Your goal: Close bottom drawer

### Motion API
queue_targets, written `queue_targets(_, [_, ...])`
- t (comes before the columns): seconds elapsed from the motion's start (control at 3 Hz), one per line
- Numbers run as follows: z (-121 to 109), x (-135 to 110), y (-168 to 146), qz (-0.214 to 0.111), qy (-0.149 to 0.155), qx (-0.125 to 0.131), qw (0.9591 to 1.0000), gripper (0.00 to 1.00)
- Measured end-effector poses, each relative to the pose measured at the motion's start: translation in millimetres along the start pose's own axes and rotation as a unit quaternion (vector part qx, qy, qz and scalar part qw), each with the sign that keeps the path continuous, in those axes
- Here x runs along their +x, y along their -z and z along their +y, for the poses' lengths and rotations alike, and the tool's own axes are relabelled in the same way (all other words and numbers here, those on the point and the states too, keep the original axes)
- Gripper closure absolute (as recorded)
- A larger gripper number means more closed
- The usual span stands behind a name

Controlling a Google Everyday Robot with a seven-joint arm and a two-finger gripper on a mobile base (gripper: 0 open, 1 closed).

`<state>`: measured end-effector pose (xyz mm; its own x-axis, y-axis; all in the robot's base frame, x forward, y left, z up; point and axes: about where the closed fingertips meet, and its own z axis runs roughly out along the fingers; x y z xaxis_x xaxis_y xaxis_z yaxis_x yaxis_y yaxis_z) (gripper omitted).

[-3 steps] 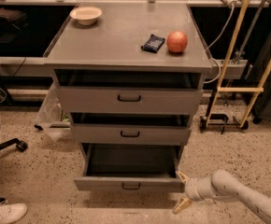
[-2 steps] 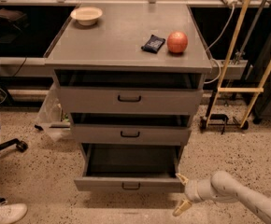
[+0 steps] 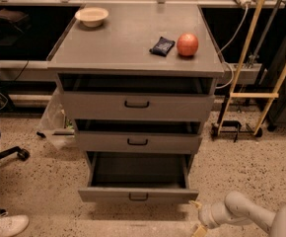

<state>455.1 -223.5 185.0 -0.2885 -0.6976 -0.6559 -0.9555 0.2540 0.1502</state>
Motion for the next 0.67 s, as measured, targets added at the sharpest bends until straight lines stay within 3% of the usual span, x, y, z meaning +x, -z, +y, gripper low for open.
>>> queue_targets(0.67, [-4.0, 4.9, -8.2, 0.002, -0.006, -0.006, 1.0000, 0.00])
